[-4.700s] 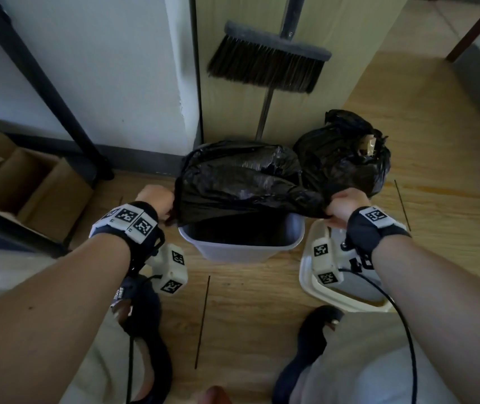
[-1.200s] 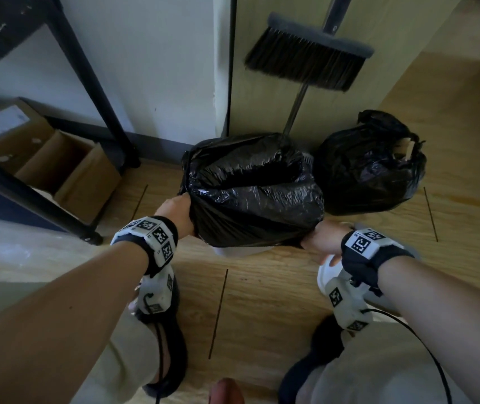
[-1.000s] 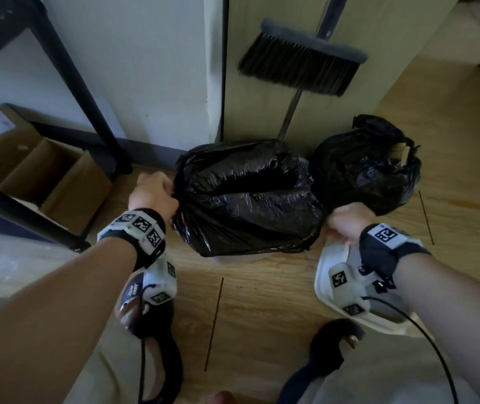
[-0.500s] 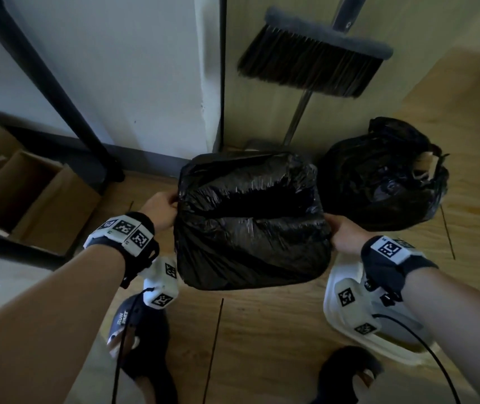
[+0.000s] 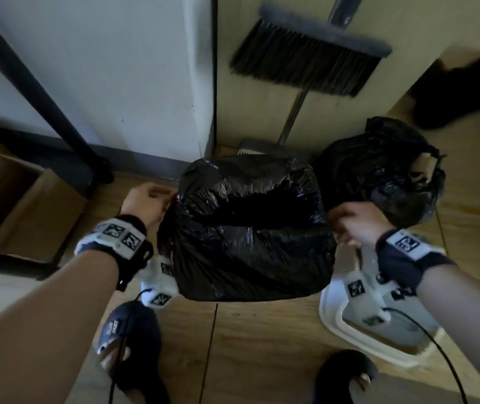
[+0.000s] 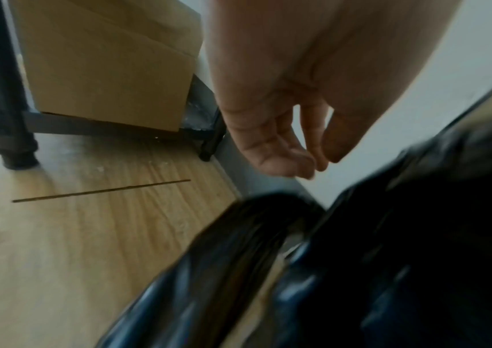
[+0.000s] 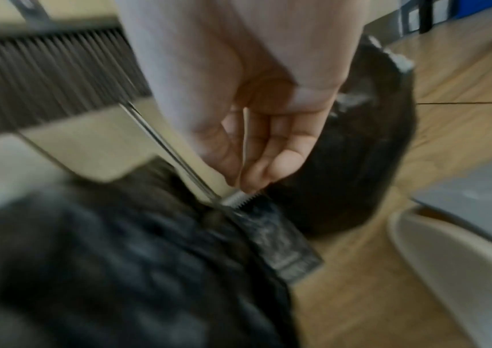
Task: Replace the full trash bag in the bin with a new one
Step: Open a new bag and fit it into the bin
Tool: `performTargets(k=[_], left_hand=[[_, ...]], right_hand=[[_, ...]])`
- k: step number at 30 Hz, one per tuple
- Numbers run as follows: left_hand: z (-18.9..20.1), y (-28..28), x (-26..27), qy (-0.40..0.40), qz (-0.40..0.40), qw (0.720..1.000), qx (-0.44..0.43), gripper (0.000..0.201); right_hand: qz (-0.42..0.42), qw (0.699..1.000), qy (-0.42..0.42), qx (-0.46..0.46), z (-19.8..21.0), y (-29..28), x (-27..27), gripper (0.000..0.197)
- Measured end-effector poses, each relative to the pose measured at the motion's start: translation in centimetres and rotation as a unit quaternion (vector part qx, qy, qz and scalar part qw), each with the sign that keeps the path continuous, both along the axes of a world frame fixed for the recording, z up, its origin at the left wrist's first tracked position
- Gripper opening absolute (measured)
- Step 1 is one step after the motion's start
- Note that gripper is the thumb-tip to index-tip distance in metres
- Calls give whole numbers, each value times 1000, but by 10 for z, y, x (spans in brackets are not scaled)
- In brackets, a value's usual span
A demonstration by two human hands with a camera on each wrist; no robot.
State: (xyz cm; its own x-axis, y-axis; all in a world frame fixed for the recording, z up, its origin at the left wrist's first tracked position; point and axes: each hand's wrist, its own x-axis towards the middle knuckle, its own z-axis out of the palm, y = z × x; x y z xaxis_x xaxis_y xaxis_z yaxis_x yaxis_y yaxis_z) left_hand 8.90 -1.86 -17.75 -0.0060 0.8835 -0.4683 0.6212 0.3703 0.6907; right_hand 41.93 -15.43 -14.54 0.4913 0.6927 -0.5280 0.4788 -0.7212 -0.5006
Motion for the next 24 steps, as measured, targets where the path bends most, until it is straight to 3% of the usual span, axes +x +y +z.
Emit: performTargets(k=[2, 4, 7, 10, 14, 16, 18, 19, 20, 21, 22, 23, 24], left_hand=[[17, 10, 3, -78, 31, 996, -14, 25], [32, 11, 9, -115, -12, 993, -39, 31], [41, 6, 15, -107, -94, 988, -53, 49], [44, 0, 14, -91, -161, 983, -6, 76], [49, -2, 8, -68, -255, 964, 36, 91], [49, -2, 7, -21, -289, 955, 63, 93], [49, -3, 7, 24, -314, 947, 72, 89], [49, -4, 6, 36, -321, 944, 72, 87], [49, -5, 6, 42, -327, 941, 72, 86], [50, -6, 5, 47, -334, 939, 72, 84], [50, -7, 4, 52, -343, 935, 76, 83], [49, -8, 3, 56, -355, 930, 79, 82], [49, -8, 1, 58, -365, 925, 83, 82]], right_hand=[[-6, 998, 9, 56, 29, 21, -9, 15], [25, 995, 38, 93, 48, 36, -29, 8], [111, 989, 43, 92, 55, 52, -63, 9], [208, 974, 66, 59, 50, 58, -102, 13], [381, 922, 18, -73, 19, 63, -143, 50], [438, 893, 19, -101, 2, 64, -156, 51], [437, 887, -40, -142, -14, 69, -171, 51], [431, 883, -135, -123, -28, 77, -178, 50], [398, 896, -173, -93, -51, 79, -174, 48], [306, 928, -166, -132, -58, 84, -174, 47], [277, 926, -134, -218, -58, 92, -176, 45], [332, 887, -147, -286, -64, 91, -165, 44], [318, 905, -166, -227, -68, 86, -162, 43]])
